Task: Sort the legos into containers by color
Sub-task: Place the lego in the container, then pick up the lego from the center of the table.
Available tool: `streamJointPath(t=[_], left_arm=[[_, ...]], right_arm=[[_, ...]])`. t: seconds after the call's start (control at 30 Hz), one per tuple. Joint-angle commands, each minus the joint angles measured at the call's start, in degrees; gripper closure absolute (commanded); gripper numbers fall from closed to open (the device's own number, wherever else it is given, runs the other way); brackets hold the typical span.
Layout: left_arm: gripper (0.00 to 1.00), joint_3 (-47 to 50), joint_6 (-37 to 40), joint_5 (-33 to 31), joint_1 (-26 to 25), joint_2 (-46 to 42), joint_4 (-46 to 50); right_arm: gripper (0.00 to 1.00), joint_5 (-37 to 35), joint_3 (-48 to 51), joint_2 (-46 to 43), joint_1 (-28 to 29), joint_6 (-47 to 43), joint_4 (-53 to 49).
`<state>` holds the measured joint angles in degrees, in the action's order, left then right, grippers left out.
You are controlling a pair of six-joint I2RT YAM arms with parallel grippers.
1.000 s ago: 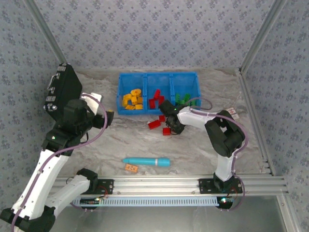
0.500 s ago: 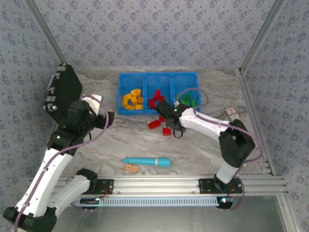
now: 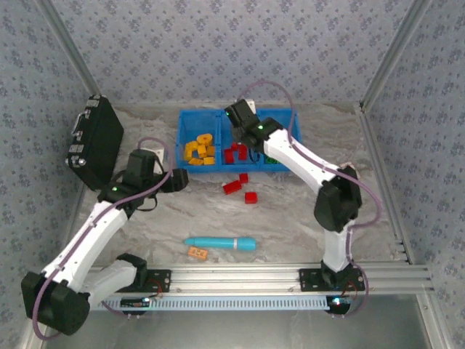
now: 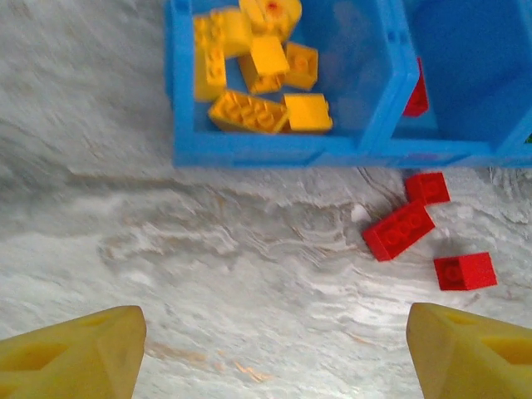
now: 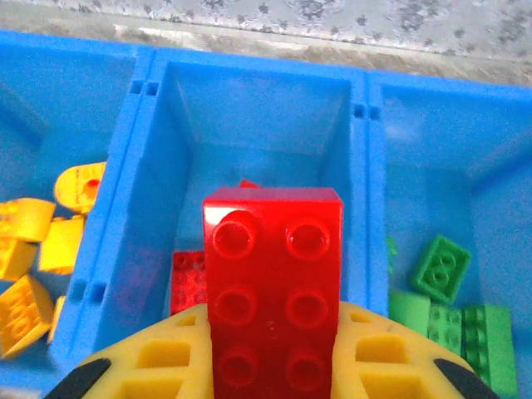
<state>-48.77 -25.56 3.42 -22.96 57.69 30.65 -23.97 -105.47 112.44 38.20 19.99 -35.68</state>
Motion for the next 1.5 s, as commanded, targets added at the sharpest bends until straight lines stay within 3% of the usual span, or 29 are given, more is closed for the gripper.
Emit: streamJointPath(t=[0.0,0.1,0.27,0.37,0.47,0.67,0.9,1.17,1.47], left_arm=[[0.18,-1.05,-7.88,1.19,-4.15,3.08,-2.59],[0.19,-3.17,-10.18,-0.15,-7.44,6.71,-1.54],[0.19,-5.32,-12.00,-5.17,-13.67,12.64,-2.35],[0.18,-7.22,-6.44,-7.16,-17.44,18.82,-4.56],[0.16,-10.37,4.01,-9.38,-20.84,24.77,-6.14],[0.16,-14.26,16.42,-9.46,-21.42,32.38,-9.93],[0.18,-20.66,24.50,-8.71,-22.20,41.45,-10.17],[0.21,-24.35,28.65,-6.58,-22.30,47.29,-6.96],[0.22,-26.82,30.75,-6.10,-22.30,52.72,-6.12]], right_arm=[[0.79,3.37,-7.91,7.49,-1.12,-7.96,-0.53],[0.75,5.13,-14.51,13.39,-2.11,-9.03,-3.50],[0.64,7.73,-15.07,15.10,-3.62,-10.67,-2.92],[0.56,10.78,-10.42,11.45,-4.89,-10.71,-0.03],[0.48,15.41,-4.95,6.41,-6.55,-10.80,3.88],[0.44,20.12,2.95,-3.33,-9.43,-11.35,6.22],[0.33,28.61,19.43,-20.43,-13.56,-14.71,10.97],[0.27,24.92,38.49,-39.41,-14.38,-20.12,15.88],[0.29,22.83,46.41,-44.94,-16.13,-18.43,18.11]])
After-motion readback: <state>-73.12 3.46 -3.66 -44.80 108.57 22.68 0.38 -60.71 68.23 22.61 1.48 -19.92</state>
